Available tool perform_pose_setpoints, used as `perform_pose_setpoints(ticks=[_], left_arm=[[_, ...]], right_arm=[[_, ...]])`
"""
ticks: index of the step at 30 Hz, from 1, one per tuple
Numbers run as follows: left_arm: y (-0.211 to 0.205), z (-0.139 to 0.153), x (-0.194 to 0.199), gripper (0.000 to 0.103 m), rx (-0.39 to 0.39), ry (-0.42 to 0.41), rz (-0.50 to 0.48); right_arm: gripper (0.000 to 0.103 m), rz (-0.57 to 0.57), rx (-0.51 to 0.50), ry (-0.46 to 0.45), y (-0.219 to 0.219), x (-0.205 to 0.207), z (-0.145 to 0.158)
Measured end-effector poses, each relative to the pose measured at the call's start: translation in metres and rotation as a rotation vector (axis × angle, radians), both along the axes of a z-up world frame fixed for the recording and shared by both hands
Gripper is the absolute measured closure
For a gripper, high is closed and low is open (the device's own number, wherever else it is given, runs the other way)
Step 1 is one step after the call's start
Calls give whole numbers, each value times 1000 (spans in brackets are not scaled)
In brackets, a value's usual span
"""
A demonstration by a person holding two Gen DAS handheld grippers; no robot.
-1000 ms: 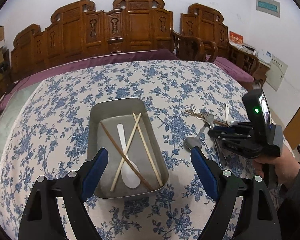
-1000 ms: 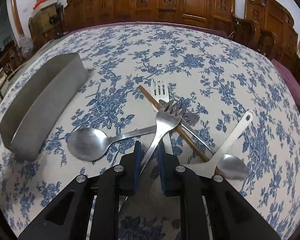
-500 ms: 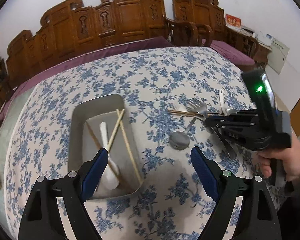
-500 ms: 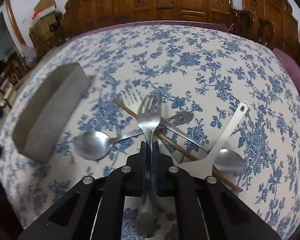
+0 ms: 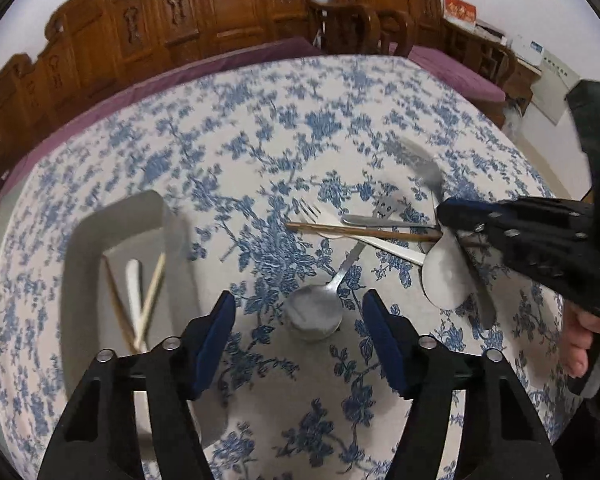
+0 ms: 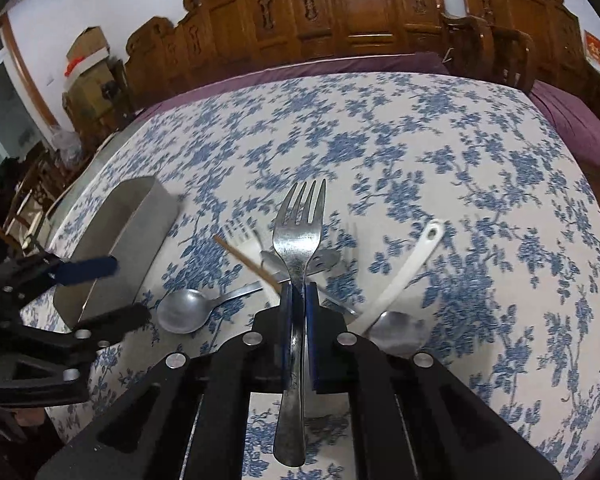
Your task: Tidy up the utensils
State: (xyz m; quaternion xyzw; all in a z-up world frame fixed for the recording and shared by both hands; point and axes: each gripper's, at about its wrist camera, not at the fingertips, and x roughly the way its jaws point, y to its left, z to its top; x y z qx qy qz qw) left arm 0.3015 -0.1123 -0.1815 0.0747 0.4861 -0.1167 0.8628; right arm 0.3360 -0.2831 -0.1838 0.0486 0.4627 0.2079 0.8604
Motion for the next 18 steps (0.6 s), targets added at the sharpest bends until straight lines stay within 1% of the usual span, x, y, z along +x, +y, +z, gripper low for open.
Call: perform_pose_setpoints(ticks=[3, 12, 15, 17, 18], left_arm=[[-6, -11, 10, 48, 21, 43, 4], [-14, -33, 26, 52, 85, 105, 11], [-14, -41, 27, 53, 81, 135, 12], [-13, -44, 26, 56, 61, 149, 11], [-13, -46, 26, 58, 48, 154, 11]], right_arm=[[95, -10, 12, -8, -6, 1, 3], [95, -13, 21, -12, -10, 2, 5], [95, -17, 26, -12, -11, 2, 5], [95, -17, 26, -13, -12, 2, 5], [96, -17, 27, -13, -12, 2, 5]])
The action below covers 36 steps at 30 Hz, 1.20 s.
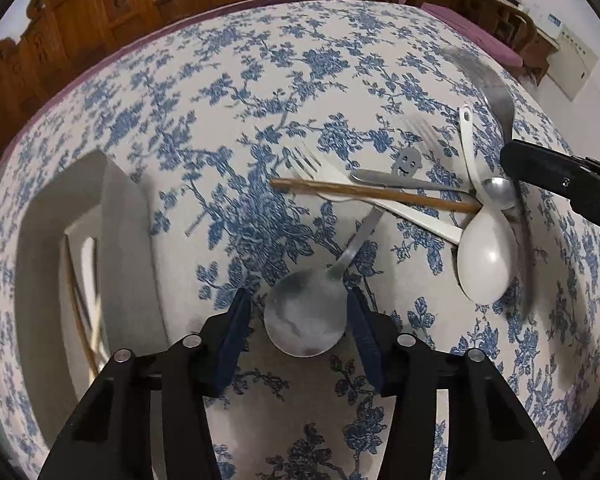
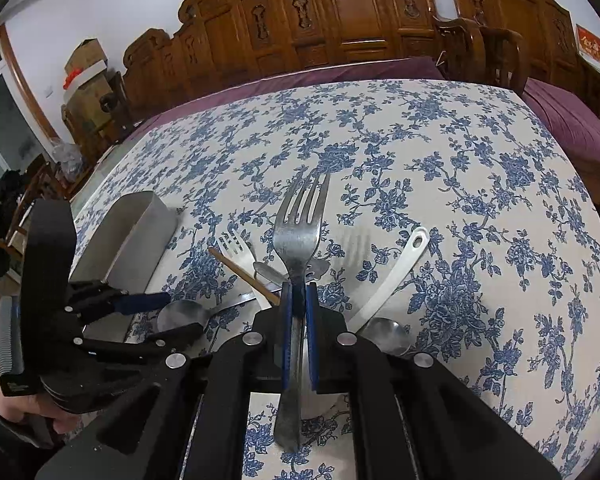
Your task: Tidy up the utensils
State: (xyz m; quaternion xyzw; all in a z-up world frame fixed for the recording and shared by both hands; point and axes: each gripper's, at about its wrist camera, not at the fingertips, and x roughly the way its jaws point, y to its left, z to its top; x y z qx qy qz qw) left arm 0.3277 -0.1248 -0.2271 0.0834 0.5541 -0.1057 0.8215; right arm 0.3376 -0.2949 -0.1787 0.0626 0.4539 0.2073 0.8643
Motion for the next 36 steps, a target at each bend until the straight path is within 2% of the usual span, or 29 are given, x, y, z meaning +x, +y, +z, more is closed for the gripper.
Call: perform_pose_setpoints(ticks=[1, 3, 7, 13, 16, 20, 31, 36], left_arm=[[1, -1, 0, 64, -23, 10, 4], [2, -1, -1, 65, -38, 16, 11], [5, 6, -7, 89, -57, 0, 21], [9, 17, -14, 100, -94, -28, 33], [9, 26, -21, 101, -93, -60, 43], [15, 44, -30, 102, -52, -148, 84], [56, 92, -40, 102, -46, -284, 181], [70, 101, -54, 102, -55, -304, 200]], right_arm=[[97, 0, 1, 0, 0, 0, 0], [99, 1, 7, 2, -1, 1, 1], [100, 12, 12, 12, 1, 1, -2], [100, 37, 11, 35, 7, 2, -10], [100, 48, 13, 42, 10, 1, -12], [100, 53, 21, 45, 12, 0, -13], [100, 67, 29, 12, 21, -10, -3], [100, 61, 41, -2, 22, -18, 1]])
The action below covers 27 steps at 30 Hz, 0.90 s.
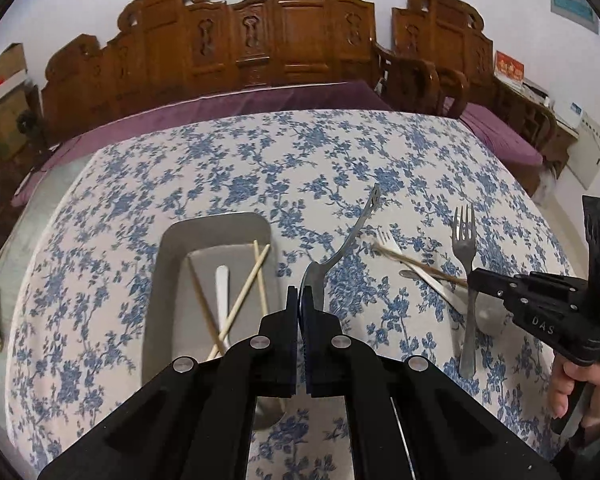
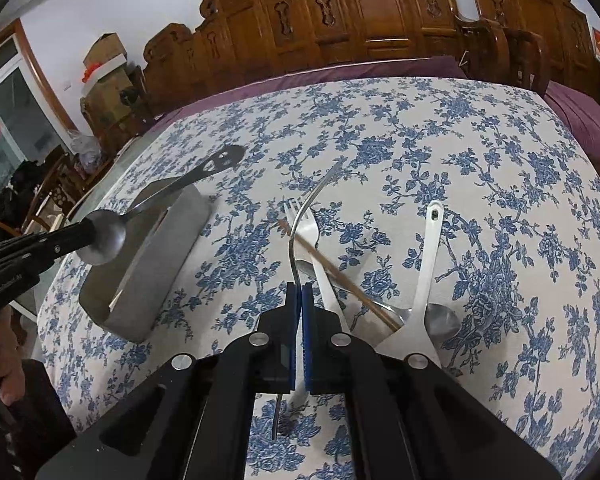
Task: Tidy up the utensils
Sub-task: 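Carry the metal fork into the grey tray with the right gripper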
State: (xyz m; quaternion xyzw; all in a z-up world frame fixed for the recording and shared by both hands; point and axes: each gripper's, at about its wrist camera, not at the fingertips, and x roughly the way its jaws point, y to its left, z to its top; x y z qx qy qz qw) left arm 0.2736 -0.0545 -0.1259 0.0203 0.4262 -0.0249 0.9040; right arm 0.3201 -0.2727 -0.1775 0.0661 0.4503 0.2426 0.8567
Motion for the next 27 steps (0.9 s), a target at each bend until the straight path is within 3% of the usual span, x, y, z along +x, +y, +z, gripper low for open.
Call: perform_pose_setpoints(ticks=[11, 27], left_arm=[[25, 6, -26, 102, -20, -17, 16], [91, -1, -37, 102, -54, -31, 98]], right_arm=[[100, -5, 23, -17, 6, -22, 6], [100, 89, -28, -112, 59, -44, 51]])
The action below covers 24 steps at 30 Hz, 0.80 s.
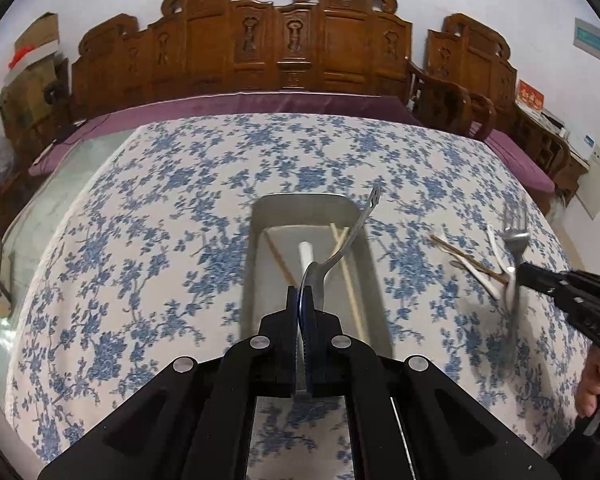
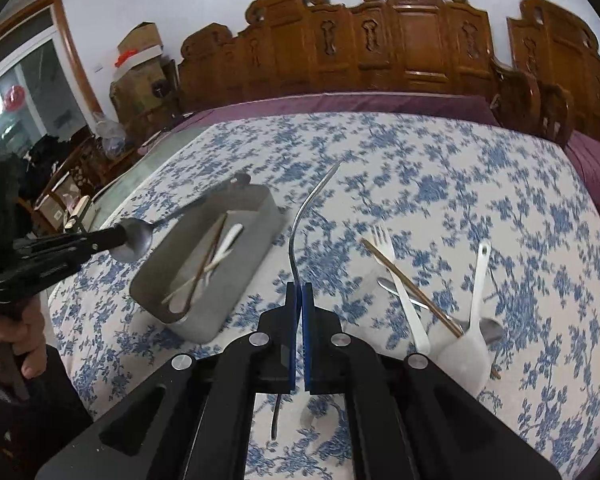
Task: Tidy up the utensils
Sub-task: 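Carry the metal fork into the grey tray with the right gripper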
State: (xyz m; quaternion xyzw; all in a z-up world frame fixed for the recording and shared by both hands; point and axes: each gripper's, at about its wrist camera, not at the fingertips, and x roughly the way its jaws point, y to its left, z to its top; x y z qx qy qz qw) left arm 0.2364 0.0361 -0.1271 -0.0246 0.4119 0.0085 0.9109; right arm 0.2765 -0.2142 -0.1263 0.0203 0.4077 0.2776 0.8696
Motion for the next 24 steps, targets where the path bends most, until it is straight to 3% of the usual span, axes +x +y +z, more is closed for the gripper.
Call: perform_pose_setpoints(ticks=[14, 24], left_arm=[[30, -29, 11, 102, -21, 13, 67], [29, -34, 20, 100, -28, -2, 28]], right_arm=[[100, 81, -11, -49, 61, 3, 42], [100, 112, -37, -46, 105, 30, 47]])
